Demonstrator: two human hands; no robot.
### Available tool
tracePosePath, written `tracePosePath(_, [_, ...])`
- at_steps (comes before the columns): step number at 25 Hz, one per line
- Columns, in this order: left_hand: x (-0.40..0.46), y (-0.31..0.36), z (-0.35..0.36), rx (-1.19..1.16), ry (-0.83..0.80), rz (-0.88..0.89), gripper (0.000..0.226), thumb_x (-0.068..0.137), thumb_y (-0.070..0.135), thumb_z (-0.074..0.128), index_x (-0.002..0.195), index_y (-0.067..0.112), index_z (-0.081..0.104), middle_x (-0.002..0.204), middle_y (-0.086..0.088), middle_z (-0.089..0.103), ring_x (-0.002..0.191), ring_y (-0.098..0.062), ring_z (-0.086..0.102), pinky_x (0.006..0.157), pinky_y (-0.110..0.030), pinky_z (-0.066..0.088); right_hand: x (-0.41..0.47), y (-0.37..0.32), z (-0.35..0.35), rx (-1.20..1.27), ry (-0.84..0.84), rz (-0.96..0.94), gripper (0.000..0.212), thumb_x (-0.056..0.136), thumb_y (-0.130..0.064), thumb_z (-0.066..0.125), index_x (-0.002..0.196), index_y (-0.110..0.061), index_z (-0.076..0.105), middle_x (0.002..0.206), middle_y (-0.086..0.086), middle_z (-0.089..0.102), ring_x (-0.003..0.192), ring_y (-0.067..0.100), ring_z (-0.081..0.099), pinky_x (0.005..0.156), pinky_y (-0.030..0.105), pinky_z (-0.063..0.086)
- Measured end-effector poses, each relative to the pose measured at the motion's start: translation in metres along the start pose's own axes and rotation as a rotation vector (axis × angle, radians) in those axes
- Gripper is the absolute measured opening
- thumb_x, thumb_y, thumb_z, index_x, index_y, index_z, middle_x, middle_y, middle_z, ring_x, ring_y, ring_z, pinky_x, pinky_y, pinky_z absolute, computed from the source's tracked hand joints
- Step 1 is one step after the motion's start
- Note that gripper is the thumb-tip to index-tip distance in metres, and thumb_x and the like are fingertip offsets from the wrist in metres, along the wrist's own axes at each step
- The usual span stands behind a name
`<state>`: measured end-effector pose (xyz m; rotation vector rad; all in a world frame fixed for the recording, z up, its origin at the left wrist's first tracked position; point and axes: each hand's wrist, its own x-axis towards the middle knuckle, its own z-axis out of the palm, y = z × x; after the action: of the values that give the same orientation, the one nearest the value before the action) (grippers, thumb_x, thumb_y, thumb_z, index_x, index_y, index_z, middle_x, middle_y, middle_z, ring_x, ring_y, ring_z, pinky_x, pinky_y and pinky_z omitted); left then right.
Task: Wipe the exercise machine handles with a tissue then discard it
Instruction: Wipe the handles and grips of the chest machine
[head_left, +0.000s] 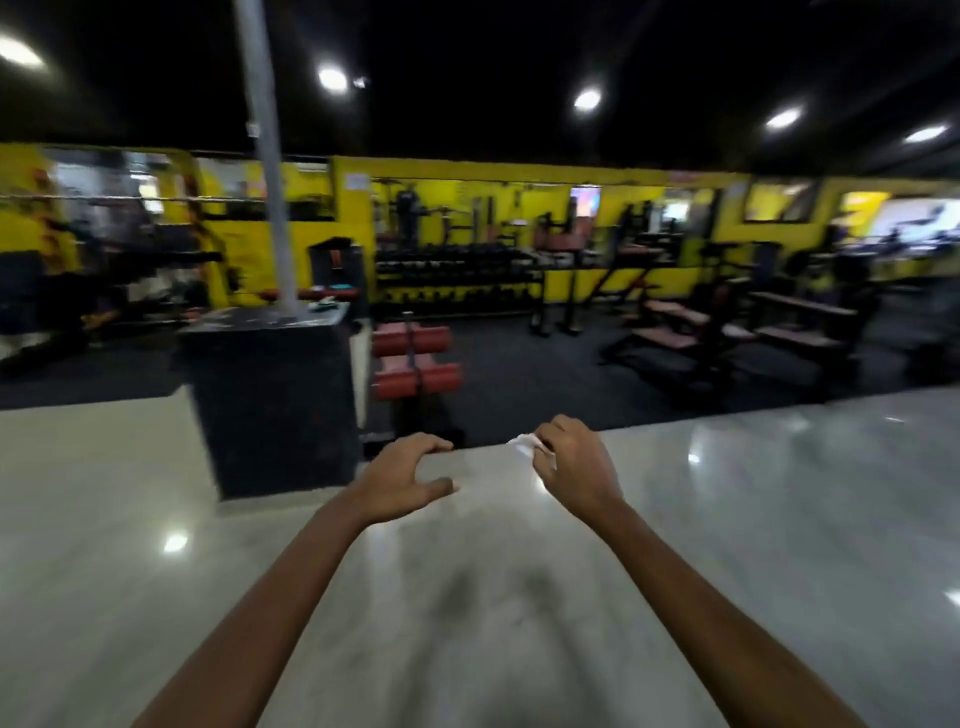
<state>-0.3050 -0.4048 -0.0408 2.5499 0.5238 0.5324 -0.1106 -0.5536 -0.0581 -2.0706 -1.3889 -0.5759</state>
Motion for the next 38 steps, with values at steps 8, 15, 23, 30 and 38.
tracePosePath(8, [0.158, 0.140, 0.143, -0.162, -0.193, 0.383, 0.056, 0.081, 0.048, 0.068, 0.129, 0.024, 0.054, 0.132, 0.010, 0.052, 0.123, -0.006, 0.046, 0.103, -0.022, 0.034, -0.060, 0.189, -0.115, -0.252, 0.139, 0.387, 0.022, 0.091, -0.018, 0.049, 0.088, -0.002, 0.063, 0.089, 0.012, 0.054, 0.074, 0.033, 0.056, 0.062, 0.030, 0.038])
tracePosePath(15, [0.210, 0.267, 0.247, -0.275, -0.369, 0.656, 0.054, 0.082, 0.041, 0.070, 0.129, 0.020, 0.054, 0.133, 0.008, 0.053, 0.123, -0.006, 0.047, 0.094, -0.015, 0.031, -0.145, 0.267, -0.198, -0.476, 0.208, 0.613, 0.016, 0.093, -0.017, 0.050, 0.094, -0.007, 0.062, 0.092, 0.010, 0.052, 0.076, 0.033, 0.057, 0.062, 0.036, 0.043])
tracePosePath(23, [0.243, 0.397, 0.336, -0.388, -0.598, 1.010, 0.054, 0.081, 0.040, 0.072, 0.128, 0.018, 0.056, 0.131, 0.005, 0.056, 0.120, -0.009, 0.051, 0.095, -0.020, 0.038, -0.226, 0.301, -0.276, -0.643, 0.369, 0.898, 0.029, 0.088, -0.023, 0.038, 0.093, -0.008, 0.063, 0.087, 0.013, 0.067, 0.080, 0.029, 0.061, 0.063, 0.037, 0.045])
tracePosePath(30, [0.221, 0.506, 0.392, -0.473, -0.762, 1.302, 0.057, 0.078, 0.046, 0.071, 0.125, 0.017, 0.058, 0.125, 0.003, 0.059, 0.111, -0.010, 0.054, 0.085, -0.020, 0.038, -0.304, 0.271, -0.326, -0.920, 0.510, 1.286, 0.017, 0.093, -0.015, 0.049, 0.083, -0.003, 0.058, 0.072, 0.014, 0.064, 0.066, 0.029, 0.060, 0.054, 0.029, 0.032])
tracePosePath(38, [0.145, 0.613, 0.440, -0.525, -0.971, 1.559, 0.088, 0.062, 0.074, 0.049, 0.130, 0.018, 0.054, 0.127, 0.003, 0.055, 0.113, -0.008, 0.050, 0.090, -0.022, 0.040, -0.385, 0.246, -0.385, -1.105, 0.621, 1.516, 0.014, 0.091, -0.016, 0.054, 0.085, -0.003, 0.056, 0.078, 0.021, 0.063, 0.075, 0.038, 0.060, 0.056, 0.031, 0.031])
